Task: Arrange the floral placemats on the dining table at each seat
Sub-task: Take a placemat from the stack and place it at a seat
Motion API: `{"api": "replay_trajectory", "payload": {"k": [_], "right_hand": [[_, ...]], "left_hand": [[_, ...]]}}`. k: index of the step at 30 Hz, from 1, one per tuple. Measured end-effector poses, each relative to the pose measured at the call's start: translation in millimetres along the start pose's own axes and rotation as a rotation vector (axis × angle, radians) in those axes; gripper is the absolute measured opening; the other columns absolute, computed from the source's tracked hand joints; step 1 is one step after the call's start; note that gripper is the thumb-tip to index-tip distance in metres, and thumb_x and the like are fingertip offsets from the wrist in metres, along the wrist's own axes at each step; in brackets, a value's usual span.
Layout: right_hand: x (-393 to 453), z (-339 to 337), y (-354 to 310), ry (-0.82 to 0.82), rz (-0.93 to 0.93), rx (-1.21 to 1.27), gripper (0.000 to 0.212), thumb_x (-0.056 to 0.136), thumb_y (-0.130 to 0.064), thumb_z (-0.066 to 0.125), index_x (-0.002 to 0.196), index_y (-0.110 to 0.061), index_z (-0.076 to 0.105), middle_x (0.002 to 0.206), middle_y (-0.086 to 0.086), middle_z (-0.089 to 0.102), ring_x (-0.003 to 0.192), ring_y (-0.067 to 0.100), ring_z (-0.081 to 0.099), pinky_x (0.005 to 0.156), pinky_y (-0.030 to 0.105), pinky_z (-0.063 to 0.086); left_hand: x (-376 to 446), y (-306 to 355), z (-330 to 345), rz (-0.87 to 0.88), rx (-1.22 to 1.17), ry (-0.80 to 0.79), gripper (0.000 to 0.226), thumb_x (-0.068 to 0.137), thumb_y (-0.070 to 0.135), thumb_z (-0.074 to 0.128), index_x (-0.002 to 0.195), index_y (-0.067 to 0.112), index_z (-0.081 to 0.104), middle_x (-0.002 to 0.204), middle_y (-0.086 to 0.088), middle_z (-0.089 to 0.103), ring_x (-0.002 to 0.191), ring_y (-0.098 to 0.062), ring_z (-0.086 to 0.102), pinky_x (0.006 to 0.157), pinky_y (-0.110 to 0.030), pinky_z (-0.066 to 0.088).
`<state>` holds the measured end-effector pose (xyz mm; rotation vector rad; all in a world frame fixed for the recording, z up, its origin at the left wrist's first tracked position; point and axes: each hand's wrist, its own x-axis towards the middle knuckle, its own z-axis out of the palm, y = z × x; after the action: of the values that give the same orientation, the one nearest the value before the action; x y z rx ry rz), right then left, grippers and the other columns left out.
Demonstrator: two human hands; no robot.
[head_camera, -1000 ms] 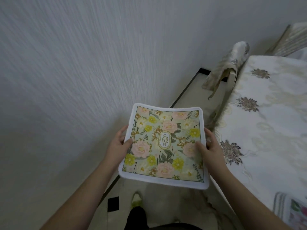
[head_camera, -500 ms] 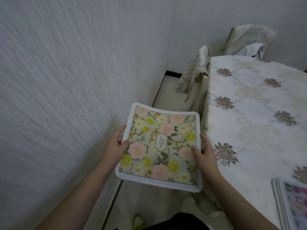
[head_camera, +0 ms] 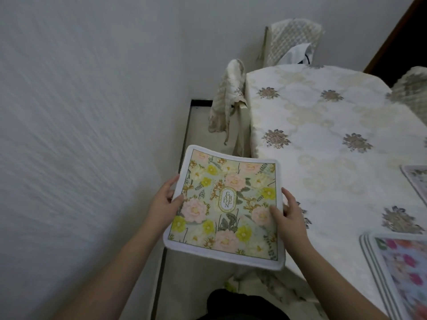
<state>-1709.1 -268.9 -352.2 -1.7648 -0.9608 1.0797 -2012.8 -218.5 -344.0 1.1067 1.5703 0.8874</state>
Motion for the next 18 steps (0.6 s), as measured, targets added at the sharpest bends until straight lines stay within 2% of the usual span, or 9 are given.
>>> {"api": "replay_trajectory", "payload": {"k": [2, 5, 8, 13, 18], "right_hand": [[20, -7, -4, 0.044, -0.011, -0.017, 0.055, 0.098, -0.023, 0.057, 0.146, -0.037, 0.035, 0.096, -0.004, 0.072, 0.079, 0.012, 0.072, 0.066, 0.037, 0.060], [46, -16, -11, 0.070, -0.018, 0.007, 0.054, 0.098, -0.023, 0.056, 0.145, -0.038, 0.035, 0.097, -0.007, 0.072, 0.078, 0.008, 0.072, 0.063, 0.029, 0.058], [65, -24, -12, 0.100, 0.006, 0.038, 0.054, 0.098, -0.023, 0.056, 0.145, -0.039, 0.035, 0.100, -0.005, 0.073, 0.078, 0.007, 0.072, 0.064, 0.030, 0.058], [82, -40, -9, 0.131, 0.042, 0.089, 0.056, 0.098, -0.019, 0.056, 0.147, -0.035, 0.033, 0.104, -0.003, 0.072, 0.079, 0.006, 0.072, 0.061, 0.025, 0.056], [90, -57, -6, 0.212, 0.073, 0.114, 0.054, 0.099, -0.018, 0.056, 0.146, -0.035, 0.035, 0.102, -0.004, 0.071, 0.076, 0.004, 0.071, 0.055, 0.019, 0.054]], "left_hand": [[20, 15, 14, 0.014, 0.021, -0.034, 0.057, 0.097, 0.008, 0.060, 0.144, 0.036, 0.044, 0.108, 0.002, 0.075, 0.086, -0.014, 0.076, 0.063, -0.037, 0.063], [48, 33, 32, 0.033, 0.079, -0.071, 0.059, 0.098, 0.012, 0.060, 0.147, 0.037, 0.041, 0.110, 0.004, 0.074, 0.087, -0.015, 0.076, 0.064, -0.037, 0.063], [71, 46, 47, 0.042, 0.105, -0.111, 0.060, 0.098, 0.012, 0.060, 0.148, 0.037, 0.039, 0.112, 0.003, 0.074, 0.086, -0.015, 0.076, 0.065, -0.040, 0.064], [97, 64, 73, 0.003, 0.081, -0.217, 0.060, 0.098, 0.010, 0.059, 0.147, 0.038, 0.039, 0.110, 0.004, 0.073, 0.086, -0.014, 0.076, 0.062, -0.035, 0.062], [121, 78, 99, 0.025, 0.136, -0.294, 0.060, 0.098, 0.013, 0.061, 0.146, 0.043, 0.040, 0.113, 0.002, 0.074, 0.090, -0.015, 0.076, 0.072, -0.046, 0.063]]}}
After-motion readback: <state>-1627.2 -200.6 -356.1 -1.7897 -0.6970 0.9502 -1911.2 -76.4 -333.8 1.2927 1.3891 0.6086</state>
